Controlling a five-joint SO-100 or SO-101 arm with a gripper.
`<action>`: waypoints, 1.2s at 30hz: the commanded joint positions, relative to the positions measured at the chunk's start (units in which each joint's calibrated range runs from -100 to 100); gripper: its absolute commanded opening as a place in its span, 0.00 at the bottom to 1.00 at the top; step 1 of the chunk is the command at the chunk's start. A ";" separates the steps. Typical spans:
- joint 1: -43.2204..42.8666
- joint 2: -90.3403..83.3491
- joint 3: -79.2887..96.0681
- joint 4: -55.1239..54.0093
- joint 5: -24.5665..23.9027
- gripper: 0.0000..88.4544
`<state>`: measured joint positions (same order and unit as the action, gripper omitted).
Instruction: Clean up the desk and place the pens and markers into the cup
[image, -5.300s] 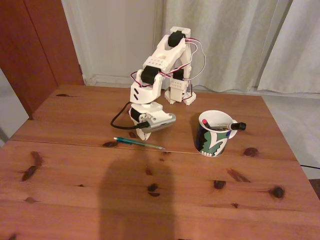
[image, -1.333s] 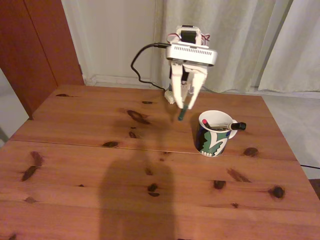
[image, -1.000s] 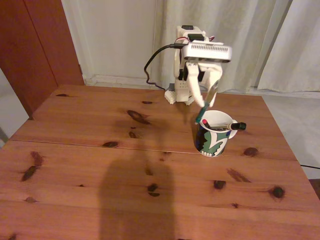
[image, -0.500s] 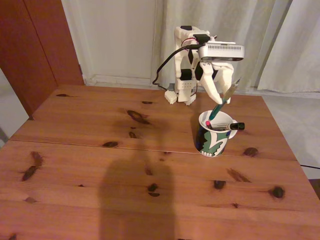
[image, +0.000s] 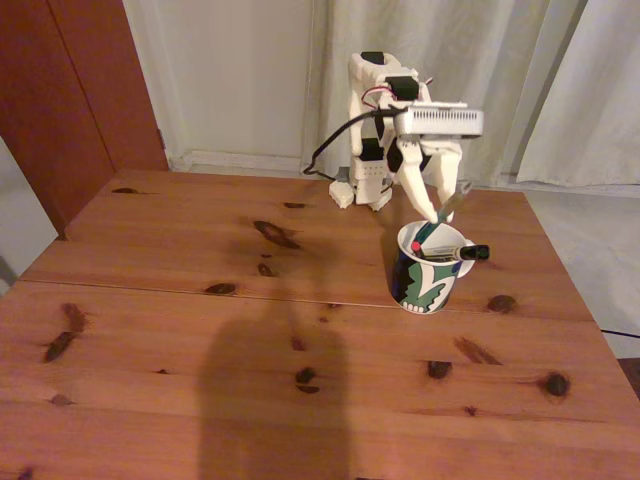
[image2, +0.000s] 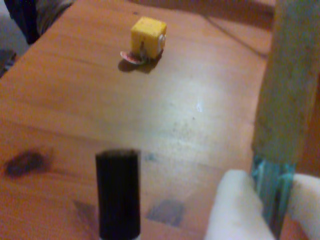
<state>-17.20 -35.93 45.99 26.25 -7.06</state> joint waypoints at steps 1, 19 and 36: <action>-1.18 -2.50 0.90 -1.70 -0.12 0.01; -2.71 -2.59 2.34 -1.78 -0.17 0.01; -2.30 -2.59 2.16 -1.27 -0.17 0.10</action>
<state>-19.99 -35.93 48.70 26.25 -7.06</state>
